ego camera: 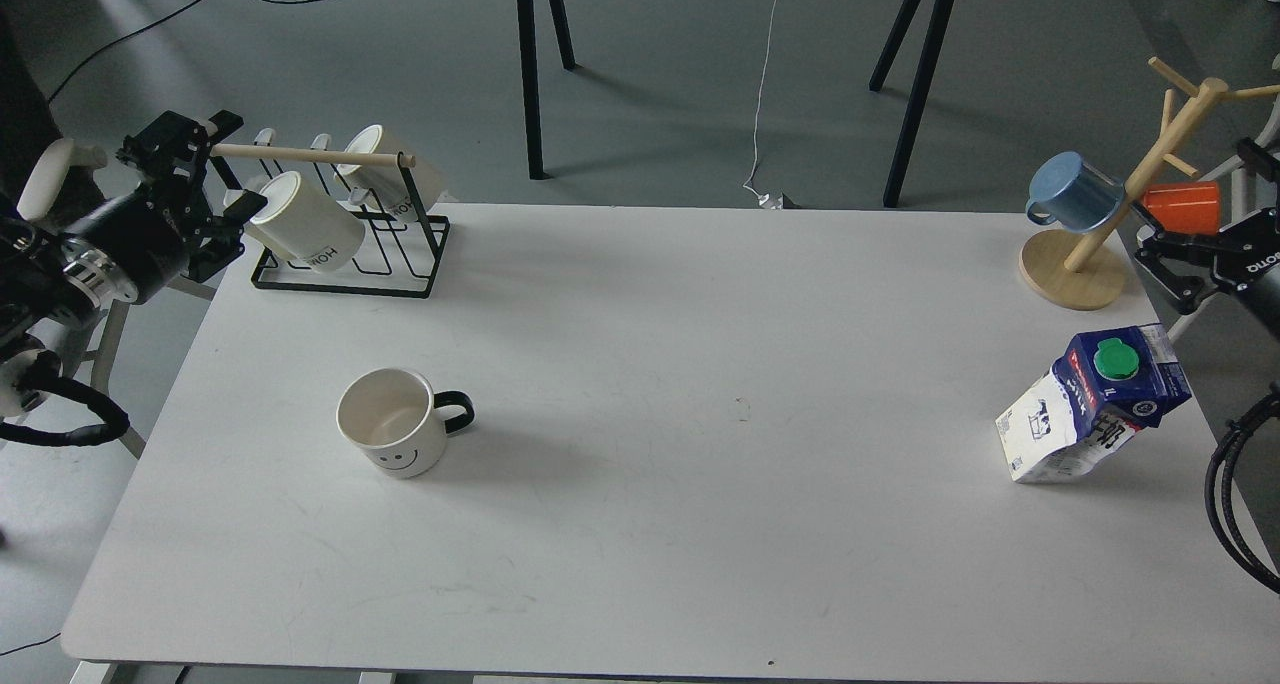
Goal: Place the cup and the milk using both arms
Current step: 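Move the left gripper toward the white mug with black handle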
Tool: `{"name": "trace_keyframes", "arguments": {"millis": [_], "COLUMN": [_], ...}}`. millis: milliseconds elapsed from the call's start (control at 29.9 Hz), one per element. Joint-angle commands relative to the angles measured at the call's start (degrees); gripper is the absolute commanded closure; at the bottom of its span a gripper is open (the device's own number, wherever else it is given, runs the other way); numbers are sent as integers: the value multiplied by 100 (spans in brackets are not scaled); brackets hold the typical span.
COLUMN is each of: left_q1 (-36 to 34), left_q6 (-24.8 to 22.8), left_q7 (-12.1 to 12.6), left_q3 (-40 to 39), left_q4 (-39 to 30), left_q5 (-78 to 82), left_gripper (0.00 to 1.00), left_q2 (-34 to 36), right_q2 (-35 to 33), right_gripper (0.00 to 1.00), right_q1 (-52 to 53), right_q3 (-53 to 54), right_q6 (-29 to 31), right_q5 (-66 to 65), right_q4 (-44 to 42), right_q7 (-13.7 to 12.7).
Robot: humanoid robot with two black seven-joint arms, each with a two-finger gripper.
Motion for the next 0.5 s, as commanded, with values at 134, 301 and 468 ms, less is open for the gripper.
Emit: {"name": "trace_keyframes", "arguments": {"millis": [134,301,468], "left_q1": [-9,-18,-1], "left_q6": [0,0,0], "left_q7": [0,0,0], "left_q3": [9,-9,44], "left_q4": [9,219,255], "left_q5": [-157,-201,-105], "left_gripper": [0,0,0], "left_q2": [10,2,10], "right_q2": [7,16,16], "right_gripper": [6,6,6], "right_q1": [-22,-22,-22], "right_q3": [1,9,53], "right_q6": [0,0,0], "right_q5": [0,0,9], "right_q4": [9,18,44], "right_q7": [-2,7,7]}}
